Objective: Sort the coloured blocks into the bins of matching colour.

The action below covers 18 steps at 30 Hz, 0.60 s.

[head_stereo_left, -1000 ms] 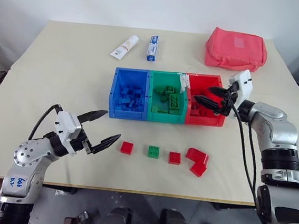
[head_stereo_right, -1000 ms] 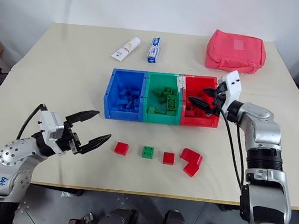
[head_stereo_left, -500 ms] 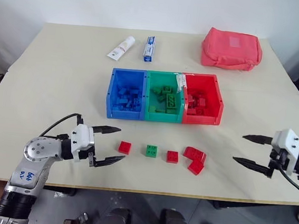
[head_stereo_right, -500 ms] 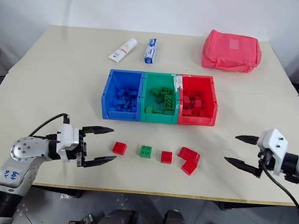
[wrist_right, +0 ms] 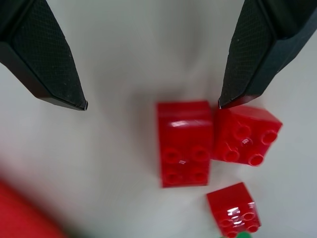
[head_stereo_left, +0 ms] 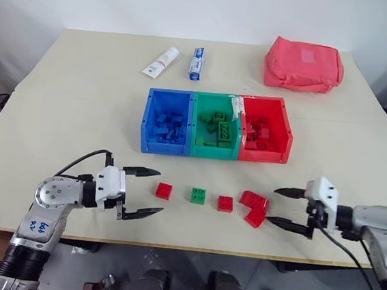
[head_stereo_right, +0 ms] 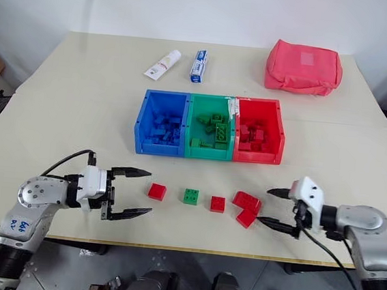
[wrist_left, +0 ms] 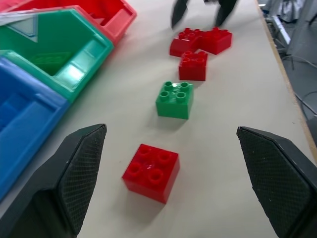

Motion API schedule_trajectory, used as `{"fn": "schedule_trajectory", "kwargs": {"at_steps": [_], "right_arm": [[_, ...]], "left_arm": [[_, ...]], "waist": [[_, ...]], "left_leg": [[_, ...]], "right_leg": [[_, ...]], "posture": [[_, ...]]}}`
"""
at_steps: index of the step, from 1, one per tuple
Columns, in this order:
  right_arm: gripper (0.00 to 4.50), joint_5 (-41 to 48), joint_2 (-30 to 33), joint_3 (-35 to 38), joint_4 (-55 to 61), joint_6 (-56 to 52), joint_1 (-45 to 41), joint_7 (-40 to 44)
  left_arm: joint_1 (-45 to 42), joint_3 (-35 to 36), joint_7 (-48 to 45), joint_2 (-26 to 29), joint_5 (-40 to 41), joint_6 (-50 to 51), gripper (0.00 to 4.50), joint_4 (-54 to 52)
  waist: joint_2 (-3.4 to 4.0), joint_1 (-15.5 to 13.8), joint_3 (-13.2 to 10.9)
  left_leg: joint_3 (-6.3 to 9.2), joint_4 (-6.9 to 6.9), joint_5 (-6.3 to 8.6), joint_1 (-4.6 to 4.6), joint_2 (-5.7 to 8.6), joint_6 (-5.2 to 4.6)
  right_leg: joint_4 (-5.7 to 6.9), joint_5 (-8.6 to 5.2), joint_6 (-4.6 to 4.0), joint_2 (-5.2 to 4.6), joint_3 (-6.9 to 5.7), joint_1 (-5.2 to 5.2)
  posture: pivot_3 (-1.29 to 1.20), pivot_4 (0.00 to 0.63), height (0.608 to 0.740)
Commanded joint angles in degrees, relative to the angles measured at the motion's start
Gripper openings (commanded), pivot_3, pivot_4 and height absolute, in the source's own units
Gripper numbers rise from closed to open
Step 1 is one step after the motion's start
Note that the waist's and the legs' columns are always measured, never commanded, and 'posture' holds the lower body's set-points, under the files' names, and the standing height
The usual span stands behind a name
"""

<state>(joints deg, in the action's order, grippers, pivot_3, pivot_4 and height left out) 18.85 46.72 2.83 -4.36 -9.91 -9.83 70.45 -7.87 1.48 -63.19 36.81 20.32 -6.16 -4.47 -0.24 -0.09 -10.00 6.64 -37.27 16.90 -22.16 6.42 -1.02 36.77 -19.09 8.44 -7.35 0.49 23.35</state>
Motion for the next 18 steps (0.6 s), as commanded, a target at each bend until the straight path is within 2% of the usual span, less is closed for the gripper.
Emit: {"fn": "schedule_trajectory", "kwargs": {"at_steps": [1, 6, 9, 14, 18], "right_arm": [[4.04, -2.3, -2.6, -2.9, -2.9, 2.1, -2.7, -0.8], [2.55, -3.1, -4.5, -3.9, -4.8, 3.9, -4.4, -1.1], [1.43, -3.3, -5.0, -3.7, -5.6, 5.0, -4.9, -1.2], [1.41, 0.4, -5.0, -0.8, -3.7, 3.8, -6.4, -1.1], [1.41, 6.5, -5.0, 4.5, -0.9, -0.6, -10.5, -3.9]], "left_arm": [[0.7, 0.9, 0.5, 0.5, 0.9, 0.1, 4.50, -3.4], [1.0, 1.4, 1.2, 0.7, 0.7, 0.5, 4.50, -3.9], [1.0, 1.7, 1.9, 0.4, 0.8, 0.6, 4.50, -3.9], [0.9, 2.8, 4.8, -1.3, 2.9, 2.5, 4.50, -5.0], [0.6, 5.9, 10.0, -3.7, 6.4, 6.5, 4.50, -6.8]], "waist": [[-0.02, 0.2, 0.0], [-0.03, 0.3, 0.0], [-0.03, 0.2, 0.0], [-0.03, 0.2, 0.0], [-0.02, 0.3, 0.0]], "left_leg": [[-0.01, -0.01, 0.00, 0.01, 0.01, 0.00], [-0.02, 0.01, 0.02, 0.06, -0.08, 0.04], [-0.01, 0.00, 0.02, 0.05, -0.08, 0.04], [-0.01, -0.01, 0.02, 0.05, -0.07, 0.04], [-0.01, -0.01, 0.02, 0.01, -0.06, 0.04]], "right_leg": [[0.00, 0.00, 0.00, 0.00, 0.00, -0.01], [0.05, 0.01, -0.02, 0.09, 0.02, 0.00], [0.05, 0.01, -0.02, 0.09, 0.01, 0.00], [0.05, 0.01, -0.02, 0.09, 0.01, 0.00], [0.05, 0.01, -0.02, 0.07, 0.02, 0.03]], "posture": [[0.00, 0.150, 0.740], [0.00, 0.150, 0.740], [0.00, 0.150, 0.740], [0.00, 0.150, 0.740], [0.00, 0.150, 0.740]]}}
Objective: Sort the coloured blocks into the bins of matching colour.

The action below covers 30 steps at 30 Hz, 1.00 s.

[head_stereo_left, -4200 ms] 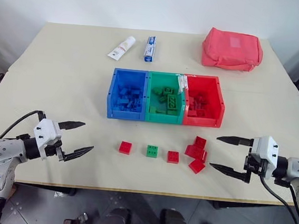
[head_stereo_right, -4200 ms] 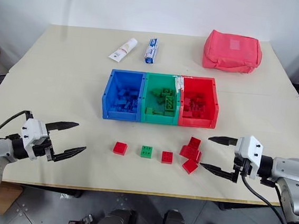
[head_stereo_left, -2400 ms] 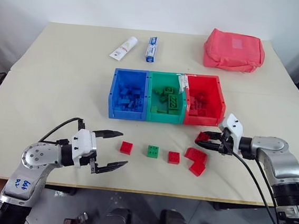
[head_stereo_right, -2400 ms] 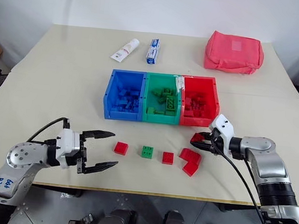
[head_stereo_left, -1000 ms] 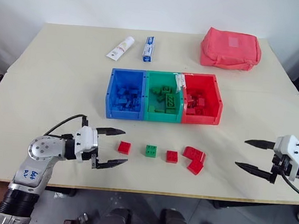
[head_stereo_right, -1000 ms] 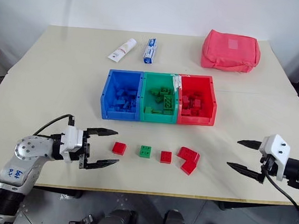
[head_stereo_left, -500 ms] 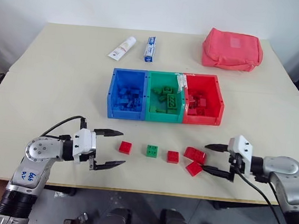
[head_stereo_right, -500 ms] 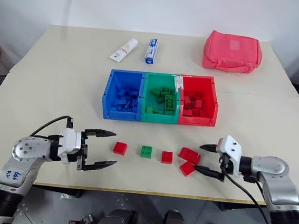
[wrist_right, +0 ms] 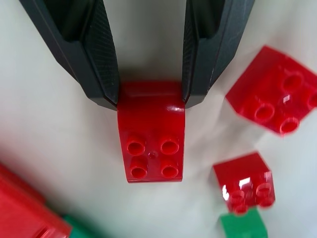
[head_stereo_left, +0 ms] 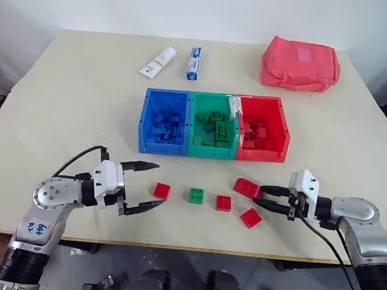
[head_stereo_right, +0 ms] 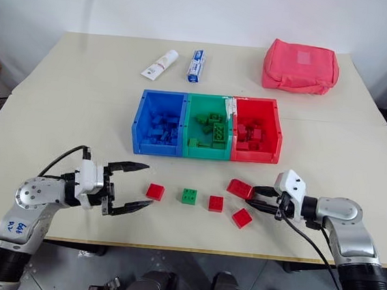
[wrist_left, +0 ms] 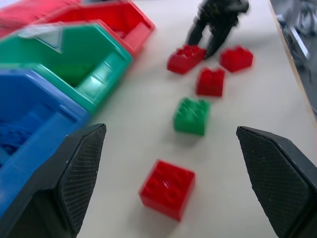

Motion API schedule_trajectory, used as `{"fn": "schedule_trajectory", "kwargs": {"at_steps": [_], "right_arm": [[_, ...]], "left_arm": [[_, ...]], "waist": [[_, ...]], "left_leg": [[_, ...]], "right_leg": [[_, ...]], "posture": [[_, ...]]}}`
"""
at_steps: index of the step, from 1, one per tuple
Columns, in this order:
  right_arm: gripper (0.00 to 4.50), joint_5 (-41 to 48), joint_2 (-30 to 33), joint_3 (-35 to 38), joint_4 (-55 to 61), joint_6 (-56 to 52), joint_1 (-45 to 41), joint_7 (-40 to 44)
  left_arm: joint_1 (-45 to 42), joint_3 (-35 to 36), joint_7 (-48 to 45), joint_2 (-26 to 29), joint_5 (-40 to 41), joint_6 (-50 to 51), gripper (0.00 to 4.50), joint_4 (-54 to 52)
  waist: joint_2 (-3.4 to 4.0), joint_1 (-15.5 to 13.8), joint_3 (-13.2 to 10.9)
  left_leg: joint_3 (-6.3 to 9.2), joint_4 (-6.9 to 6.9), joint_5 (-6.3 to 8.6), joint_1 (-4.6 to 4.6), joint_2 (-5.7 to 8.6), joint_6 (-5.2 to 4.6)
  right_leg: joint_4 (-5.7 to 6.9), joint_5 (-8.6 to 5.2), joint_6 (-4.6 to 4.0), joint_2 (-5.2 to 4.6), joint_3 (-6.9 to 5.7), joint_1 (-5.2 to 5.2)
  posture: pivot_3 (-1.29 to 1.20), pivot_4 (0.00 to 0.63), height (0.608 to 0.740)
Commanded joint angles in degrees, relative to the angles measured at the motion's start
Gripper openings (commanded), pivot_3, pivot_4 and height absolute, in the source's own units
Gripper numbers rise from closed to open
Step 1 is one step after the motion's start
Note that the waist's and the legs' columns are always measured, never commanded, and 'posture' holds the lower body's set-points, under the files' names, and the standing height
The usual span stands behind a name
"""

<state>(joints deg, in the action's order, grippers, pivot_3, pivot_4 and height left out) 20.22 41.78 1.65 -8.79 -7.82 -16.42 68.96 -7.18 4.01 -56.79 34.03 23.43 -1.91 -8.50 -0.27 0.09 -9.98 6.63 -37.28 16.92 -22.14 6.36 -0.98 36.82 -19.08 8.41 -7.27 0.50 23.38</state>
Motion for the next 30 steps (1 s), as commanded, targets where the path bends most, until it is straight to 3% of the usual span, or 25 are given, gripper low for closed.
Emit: {"fn": "schedule_trajectory", "kwargs": {"at_steps": [1, 6, 10, 16, 19, 24, 26, 30], "right_arm": [[1.41, 6.5, -0.4, 7.0, 3.5, -4.5, -5.8, -4.0], [1.41, 7.7, -2.8, 9.2, 0.9, -11.0, -15.3, -12.5], [1.41, -0.7, -4.7, 3.9, -10.7, -10.8, -25.2, -18.2], [3.44, -3.0, -4.8, 3.1, -18.3, -7.4, -29.8, -15.8], [4.48, -2.5, -3.3, 4.2, -17.9, -5.8, -28.5, -13.1], [4.48, 3.4, -0.7, 8.6, -12.4, -6.2, -22.6, -5.7], [4.48, 6.7, 4.5, 10.0, -8.2, -12.3, -15.9, 0.5], [4.48, 4.2, 10.0, 13.4, -3.0, -5.5, -3.1, 2.0]], "left_arm": [[0.1, 4.0, 4.6, -1.3, 3.7, 3.0, 4.50, -3.3], [1.4, 5.6, 6.6, -1.9, 4.5, 4.8, 4.50, -4.7], [2.0, 5.5, 7.5, -2.3, 4.1, 5.2, 4.50, -5.4], [2.3, 5.2, 6.4, -1.0, 3.4, 5.6, 4.50, -5.7], [2.6, 4.9, 5.1, -0.1, 3.1, 5.5, 4.50, -5.3], [2.4, 4.2, 3.7, 0.4, 2.6, 4.9, 4.50, -4.5], [1.5, 3.4, 3.0, 0.0, 2.2, 4.3, 4.50, -3.1], [0.4, 0.1, -1.3, 0.4, 1.2, 2.9, 4.50, -0.5]], "waist": [[0.01, 0.1, 0.0], [0.01, 0.0, 0.0], [0.00, 0.0, 0.0], [0.01, 0.0, 0.0], [0.01, 0.1, 0.0], [0.01, 0.0, 0.0], [0.01, -0.3, 0.0], [0.01, -1.4, 0.0]], "left_leg": [[-0.02, -0.01, 0.00, 0.00, 0.00, 0.00], [-0.01, 0.02, 0.01, 0.01, -0.05, 0.03], [-0.03, 0.01, 0.01, -0.02, 0.01, 0.02], [0.04, 0.07, 0.01, -0.11, 0.03, 0.01], [0.02, 0.07, 0.01, -0.12, 0.03, 0.00], [0.05, 0.04, 0.01, -0.12, 0.01, 0.00], [0.02, 0.03, 0.01, -0.12, 0.02, 0.00], [0.08, 0.07, 0.02, -0.14, 0.03, -0.02]], "right_leg": [[0.02, 0.00, 0.00, 0.00, 0.02, 0.02], [0.03, 0.00, -0.01, 0.05, 0.01, 0.04], [0.02, 0.00, -0.02, -0.01, 0.01, 0.06], [0.01, 0.01, -0.02, -0.03, -0.06, 0.12], [-0.01, 0.01, -0.02, -0.03, -0.06, 0.12], [-0.06, 0.01, -0.02, -0.03, -0.10, 0.09], [-0.05, 0.01, -0.02, -0.03, -0.07, 0.09], [-0.19, 0.00, -0.02, -0.04, -0.14, 0.04]], "posture": [[0.00, 0.150, 0.740], [0.00, 0.150, 0.740], [0.00, 0.150, 0.740], [0.00, 0.150, 0.740], [0.00, 0.150, 0.740], [0.00, 0.150, 0.740], [0.00, 0.150, 0.740], [0.00, 0.150, 0.740]]}}
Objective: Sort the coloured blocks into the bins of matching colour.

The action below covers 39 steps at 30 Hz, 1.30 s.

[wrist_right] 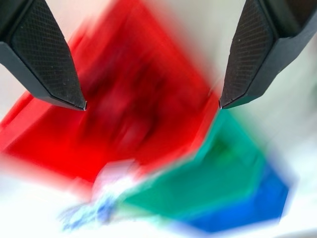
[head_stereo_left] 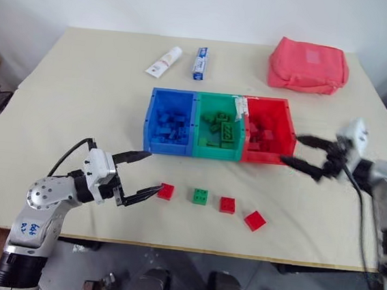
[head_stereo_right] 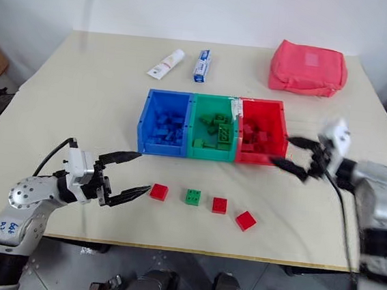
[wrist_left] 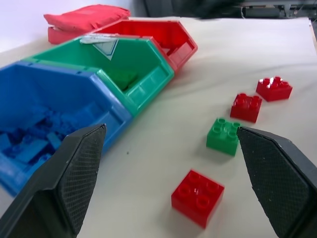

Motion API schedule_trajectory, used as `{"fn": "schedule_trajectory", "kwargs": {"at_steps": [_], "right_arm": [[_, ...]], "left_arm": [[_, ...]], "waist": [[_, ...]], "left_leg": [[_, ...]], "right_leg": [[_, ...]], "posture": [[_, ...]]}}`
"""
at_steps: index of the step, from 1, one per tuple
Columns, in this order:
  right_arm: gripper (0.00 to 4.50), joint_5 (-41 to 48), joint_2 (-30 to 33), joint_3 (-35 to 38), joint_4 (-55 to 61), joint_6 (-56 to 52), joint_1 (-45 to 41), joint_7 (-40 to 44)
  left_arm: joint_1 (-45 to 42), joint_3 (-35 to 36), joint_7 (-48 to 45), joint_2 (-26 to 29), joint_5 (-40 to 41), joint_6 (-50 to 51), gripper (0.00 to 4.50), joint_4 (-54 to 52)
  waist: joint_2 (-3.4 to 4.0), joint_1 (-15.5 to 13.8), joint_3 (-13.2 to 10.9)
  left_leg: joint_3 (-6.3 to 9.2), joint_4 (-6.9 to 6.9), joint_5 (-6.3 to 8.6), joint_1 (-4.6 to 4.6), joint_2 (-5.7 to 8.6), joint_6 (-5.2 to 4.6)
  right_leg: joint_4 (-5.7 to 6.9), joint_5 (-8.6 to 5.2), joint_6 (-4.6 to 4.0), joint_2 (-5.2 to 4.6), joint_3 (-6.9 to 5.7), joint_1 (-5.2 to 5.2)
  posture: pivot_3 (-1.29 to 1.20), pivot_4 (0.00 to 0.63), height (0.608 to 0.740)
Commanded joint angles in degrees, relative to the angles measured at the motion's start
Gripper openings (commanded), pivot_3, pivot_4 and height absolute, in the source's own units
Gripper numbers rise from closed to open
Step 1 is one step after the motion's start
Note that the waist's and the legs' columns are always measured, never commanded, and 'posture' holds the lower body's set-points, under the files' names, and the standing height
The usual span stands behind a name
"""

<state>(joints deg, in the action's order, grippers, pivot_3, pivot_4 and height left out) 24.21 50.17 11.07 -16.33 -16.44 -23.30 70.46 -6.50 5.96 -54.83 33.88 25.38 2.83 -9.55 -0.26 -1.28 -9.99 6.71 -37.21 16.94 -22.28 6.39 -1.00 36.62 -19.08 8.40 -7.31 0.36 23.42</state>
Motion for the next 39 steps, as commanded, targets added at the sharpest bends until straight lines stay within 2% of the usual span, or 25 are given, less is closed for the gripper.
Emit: {"fn": "schedule_trajectory", "kwargs": {"at_steps": [1, 6, 8, 14, 23, 26, 33, 36, 39], "right_arm": [[4.48, 1.1, 2.3, 5.4, 6.0, 2.9, 6.0, 0.8], [4.48, -1.0, 6.5, 10.5, 10.4, 12.9, 21.8, 8.4], [4.48, -1.3, 6.2, 11.4, 9.6, 16.1, 24.5, 8.5], [4.48, -0.5, 2.9, 5.5, 19.2, 16.1, 26.1, 7.7], [4.48, -6.3, -3.0, -10.9, 21.0, 12.3, 18.0, 4.1], [3.85, -7.6, -3.6, -15.2, 20.1, 11.4, 17.1, 5.5], [1.53, -7.5, -5.8, -15.2, 15.8, 14.2, 14.2, 3.8], [1.45, -5.8, -6.2, -13.6, 15.6, 12.4, 13.3, 2.8], [1.45, -1.3, -7.2, -9.1, 16.4, 8.2, 10.6, -0.6]], "left_arm": [[-0.4, -2.7, -4.8, 1.1, -1.4, -2.9, 4.50, 1.1], [-2.1, -4.7, -13.3, 5.1, -2.2, -6.4, 4.50, 4.2], [-3.6, -4.9, -15.6, 6.1, -2.1, -7.6, 4.50, 6.4], [-5.3, -4.2, -17.2, 6.3, -2.0, -8.3, 4.50, 9.1], [-0.9, -2.3, -15.1, 6.9, -1.7, -7.1, 4.50, 4.8], [0.5, -1.1, -13.8, 7.4, -1.4, -6.3, 4.50, 2.7], [2.3, -1.5, -12.2, 7.0, -1.0, -4.4, 4.50, -0.5], [2.2, -1.3, -9.8, 5.4, -0.2, -2.9, 4.50, -1.8], [2.1, -0.1, -6.6, 3.5, 1.1, -0.9, 4.50, -2.7]], "waist": [[0.00, 0.1, 0.0], [0.02, 0.4, 0.0], [0.02, 0.5, 0.0], [0.01, 1.4, 0.0], [-0.02, 1.1, 0.0], [-0.02, 1.0, 0.0], [-0.03, 1.2, 0.0], [-0.03, 1.2, 0.0], [-0.03, 1.3, 0.0]], "left_leg": [[-0.05, -0.02, 0.01, 0.01, 0.00, -0.01], [-0.28, -0.03, 0.01, 0.12, -0.07, -0.01], [-0.27, -0.02, 0.02, 0.15, -0.10, -0.01], [-0.30, -0.02, 0.03, 0.20, -0.13, -0.02], [-0.22, -0.10, 0.06, 0.17, -0.10, 0.00], [-0.14, -0.08, 0.06, 0.15, -0.10, 0.00], [-0.15, -0.08, 0.07, 0.17, -0.11, 0.00], [-0.16, -0.12, 0.07, 0.17, -0.10, 0.00], [-0.16, -0.13, 0.07, 0.16, -0.11, 0.00]], "right_leg": [[0.01, 0.00, 0.00, 0.01, 0.02, -0.01], [0.16, 0.00, -0.01, 0.01, 0.10, 0.03], [0.12, 0.01, -0.02, 0.05, 0.10, -0.01], [0.16, 0.02, -0.02, 0.03, 0.11, -0.03], [0.12, 0.02, -0.02, 0.01, 0.05, -0.06], [0.13, 0.02, -0.02, 0.00, 0.01, -0.05], [0.10, 0.02, -0.03, 0.02, 0.00, -0.08], [0.11, 0.02, -0.03, 0.02, 0.01, -0.09], [0.16, 0.02, -0.03, 0.02, 0.02, -0.07]], "posture": [[0.00, 0.150, 0.740], [0.00, 0.150, 0.740], [0.00, 0.150, 0.740], [0.00, 0.150, 0.740], [0.00, 0.150, 0.740], [0.00, 0.150, 0.740], [0.00, 0.150, 0.740], [0.00, 0.150, 0.740], [0.00, 0.150, 0.740]]}}
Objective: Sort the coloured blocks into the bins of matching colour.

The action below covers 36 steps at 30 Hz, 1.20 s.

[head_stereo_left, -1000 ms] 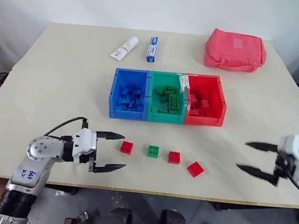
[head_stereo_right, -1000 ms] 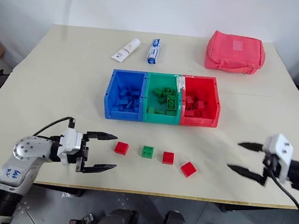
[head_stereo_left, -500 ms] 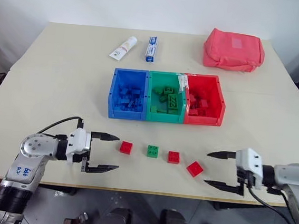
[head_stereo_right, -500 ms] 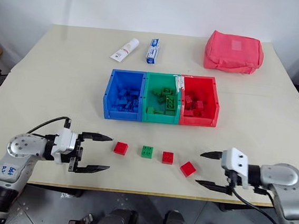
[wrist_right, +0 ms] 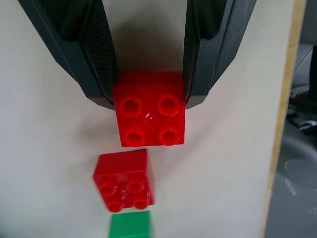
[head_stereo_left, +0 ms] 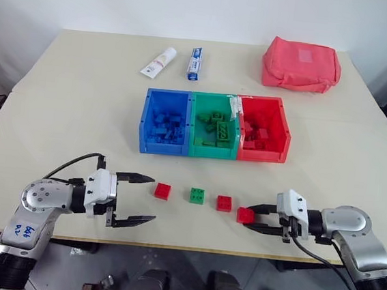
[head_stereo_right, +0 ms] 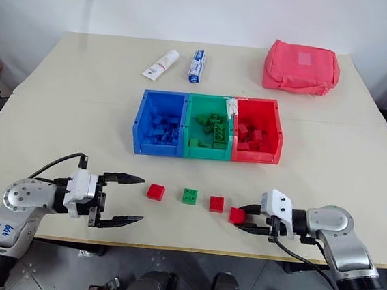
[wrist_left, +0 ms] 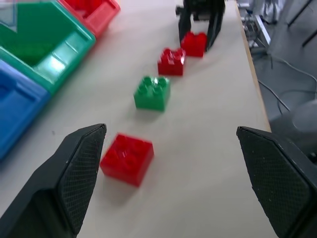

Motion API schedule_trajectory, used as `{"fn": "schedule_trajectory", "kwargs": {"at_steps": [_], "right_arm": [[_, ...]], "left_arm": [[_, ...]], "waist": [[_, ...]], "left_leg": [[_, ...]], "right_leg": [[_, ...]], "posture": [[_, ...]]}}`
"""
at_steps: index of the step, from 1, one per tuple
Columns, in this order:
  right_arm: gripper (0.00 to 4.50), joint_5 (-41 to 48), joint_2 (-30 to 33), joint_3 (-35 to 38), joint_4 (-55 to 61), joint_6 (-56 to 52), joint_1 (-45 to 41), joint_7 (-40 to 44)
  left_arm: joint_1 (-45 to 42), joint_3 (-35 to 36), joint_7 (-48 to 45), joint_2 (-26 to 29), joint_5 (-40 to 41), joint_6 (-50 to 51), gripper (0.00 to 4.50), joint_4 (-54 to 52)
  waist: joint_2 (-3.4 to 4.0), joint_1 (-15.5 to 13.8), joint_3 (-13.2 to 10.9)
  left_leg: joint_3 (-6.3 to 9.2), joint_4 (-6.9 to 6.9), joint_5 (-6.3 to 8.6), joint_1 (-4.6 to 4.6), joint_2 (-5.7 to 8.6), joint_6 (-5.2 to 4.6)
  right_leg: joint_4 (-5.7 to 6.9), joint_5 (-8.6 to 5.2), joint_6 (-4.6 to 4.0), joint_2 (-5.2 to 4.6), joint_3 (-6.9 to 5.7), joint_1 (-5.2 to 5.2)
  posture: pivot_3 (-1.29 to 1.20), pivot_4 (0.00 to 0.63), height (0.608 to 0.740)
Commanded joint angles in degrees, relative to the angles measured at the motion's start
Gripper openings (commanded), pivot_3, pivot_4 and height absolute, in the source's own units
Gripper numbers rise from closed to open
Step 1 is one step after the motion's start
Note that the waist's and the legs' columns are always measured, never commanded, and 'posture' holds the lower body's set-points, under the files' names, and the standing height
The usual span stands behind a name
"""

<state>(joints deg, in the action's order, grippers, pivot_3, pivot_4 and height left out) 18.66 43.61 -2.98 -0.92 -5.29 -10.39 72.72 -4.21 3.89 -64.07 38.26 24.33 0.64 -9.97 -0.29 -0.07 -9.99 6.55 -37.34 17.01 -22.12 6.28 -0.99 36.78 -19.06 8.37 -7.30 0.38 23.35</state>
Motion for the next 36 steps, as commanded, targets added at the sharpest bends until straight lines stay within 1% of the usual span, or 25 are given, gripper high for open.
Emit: {"fn": "schedule_trajectory", "kwargs": {"at_steps": [1, 3, 6, 7, 10, 12, 14, 16, 18, 21, 23, 26, 29, 31, 34, 36], "right_arm": [[1.45, 5.9, -1.1, 6.4, 1.3, -4.8, -3.5, -4.2], [1.45, 8.4, -1.7, 8.3, 2.0, -7.2, -5.2, -5.2], [1.45, 8.6, -4.0, 10.6, -1.2, -9.5, -11.7, -11.5], [1.45, 7.6, -5.0, 10.8, -2.7, -9.8, -14.2, -13.9], [1.45, 0.2, -7.3, 8.6, -9.4, -9.0, -22.3, -23.2], [1.45, -1.9, -8.8, 7.8, -13.2, -9.5, -26.3, -26.2], [1.45, -2.7, -10.0, 7.2, -16.5, -10.8, -29.4, -27.3], [2.19, -2.7, -10.5, 7.2, -18.4, -11.5, -31.0, -27.0], [2.82, -3.0, -10.4, 7.3, -19.2, -10.0, -31.6, -26.3], [3.82, -2.0, -9.3, 8.3, -18.1, -8.5, -30.4, -24.4], [4.46, -0.2, -7.7, 9.5, -15.6, -6.9, -27.5, -20.5], [4.46, 3.9, -3.0, 11.7, -9.9, -5.8, -20.4, -10.7], [4.46, 5.3, 2.1, 13.8, -6.6, -5.3, -14.1, -5.8], [4.46, 5.2, 4.4, 14.6, -6.8, -3.8, -11.7, -3.4], [4.46, 2.0, 10.0, 14.8, -10.2, 4.7, -5.3, 3.6], [4.46, 1.7, 11.8, 14.5, -11.1, 6.4, -2.7, 6.0]], "left_arm": [[-0.2, 2.3, 3.5, -1.3, 2.4, 1.8, 4.50, -2.6], [-0.2, 2.9, 4.9, -1.9, 3.0, 2.7, 4.50, -3.0], [-0.7, 4.7, 9.3, -4.0, 5.2, 5.3, 4.50, -4.3], [-0.8, 5.3, 10.7, -4.7, 5.8, 6.1, 4.50, -4.7], [-0.3, 6.0, 12.3, -5.4, 6.1, 7.1, 4.50, -5.9], [0.6, 6.2, 12.5, -5.3, 5.6, 7.1, 4.50, -6.5], [1.4, 6.7, 12.6, -4.9, 5.2, 6.8, 4.50, -6.8], [1.8, 7.5, 12.4, -4.3, 5.2, 6.8, 4.50, -6.8], [1.7, 8.1, 12.1, -3.6, 5.1, 6.6, 4.50, -6.2], [1.5, 8.3, 11.5, -2.9, 4.8, 6.2, 4.50, -5.4], [0.9, 8.2, 10.6, -2.1, 4.0, 5.3, 4.50, -4.2], [-0.3, 8.6, 9.4, -1.0, 3.0, 4.0, 4.50, -1.5], [-0.9, 7.3, 6.4, 0.7, 1.1, 1.3, 4.50, 1.3], [-1.5, 6.5, 4.9, 1.2, 0.3, -0.1, 4.50, 2.8], [-3.6, 4.7, 2.1, 1.5, -0.7, -2.2, 4.50, 5.6], [-4.4, 3.2, 0.7, 1.5, -1.1, -2.7, 4.50, 6.2]], "waist": [[0.00, 0.2, 0.0], [0.00, 0.2, 0.0], [0.00, 0.2, 0.0], [0.00, 0.2, 0.0], [0.00, 0.2, 0.0], [0.01, 0.2, 0.0], [0.01, 0.2, 0.0], [0.01, 0.2, 0.0], [0.00, 0.1, 0.0], [0.01, 0.2, 0.0], [0.01, 0.1, 0.0], [0.01, -0.3, 0.0], [0.01, -0.1, 0.0], [0.01, 0.2, 0.0], [0.01, 0.2, 0.0], [0.01, 0.1, 0.0]], "left_leg": [[-0.01, 0.01, 0.00, 0.00, 0.00, 0.00], [-0.03, 0.02, 0.00, 0.00, -0.01, 0.00], [-0.01, 0.02, 0.00, 0.00, -0.01, 0.01], [-0.02, 0.02, 0.00, 0.00, 0.00, 0.01], [-0.03, 0.01, 0.00, -0.01, 0.01, 0.01], [-0.05, 0.04, 0.00, -0.02, 0.01, 0.01], [-0.04, 0.11, 0.00, -0.02, 0.01, 0.01], [-0.05, 0.13, 0.00, -0.04, 0.01, 0.01], [-0.02, 0.12, 0.00, -0.07, 0.01, 0.01], [-0.03, 0.08, 0.00, -0.08, 0.03, 0.01], [-0.03, 0.07, 0.00, -0.08, 0.03, 0.01], [0.04, 0.09, 0.00, -0.09, 0.03, 0.01], [-0.01, 0.10, 0.01, -0.12, 0.04, -0.02], [-0.07, 0.05, 0.02, -0.11, 0.03, -0.02], [-0.18, 0.05, 0.01, -0.01, -0.01, -0.02], [-0.17, 0.06, 0.01, 0.00, -0.01, -0.02]], "right_leg": [[0.01, 0.00, 0.00, 0.00, 0.01, 0.01], [0.03, 0.00, 0.00, 0.02, 0.03, 0.04], [0.02, 0.00, 0.00, 0.02, 0.01, 0.04], [0.03, 0.00, 0.00, 0.01, 0.02, 0.04], [0.07, 0.00, 0.00, 0.00, 0.02, 0.07], [0.08, 0.00, -0.01, 0.00, 0.03, 0.13], [0.06, 0.00, -0.01, 0.01, 0.02, 0.15], [0.03, 0.00, -0.01, 0.00, 0.01, 0.17], [0.02, 0.00, -0.01, 0.00, -0.02, 0.17], [0.02, 0.00, -0.01, -0.01, -0.01, 0.16], [0.02, 0.00, -0.01, -0.01, -0.02, 0.15], [0.01, 0.00, -0.01, -0.01, -0.06, 0.13], [-0.05, 0.00, -0.01, -0.02, -0.04, 0.14], [-0.04, 0.00, -0.01, -0.02, -0.01, 0.13], [0.03, 0.00, -0.01, 0.00, 0.02, 0.11], [0.04, 0.01, -0.01, 0.00, 0.00, 0.09]], "posture": [[0.00, 0.150, 0.740], [0.00, 0.150, 0.740], [0.00, 0.150, 0.740], [0.00, 0.150, 0.740], [0.00, 0.150, 0.740], [0.00, 0.150, 0.740], [0.00, 0.150, 0.740], [0.00, 0.150, 0.740], [0.00, 0.150, 0.740], [0.00, 0.150, 0.740], [0.00, 0.150, 0.740], [0.00, 0.150, 0.740], [0.00, 0.150, 0.740], [0.00, 0.150, 0.740], [0.00, 0.150, 0.740], [0.00, 0.150, 0.740]]}}
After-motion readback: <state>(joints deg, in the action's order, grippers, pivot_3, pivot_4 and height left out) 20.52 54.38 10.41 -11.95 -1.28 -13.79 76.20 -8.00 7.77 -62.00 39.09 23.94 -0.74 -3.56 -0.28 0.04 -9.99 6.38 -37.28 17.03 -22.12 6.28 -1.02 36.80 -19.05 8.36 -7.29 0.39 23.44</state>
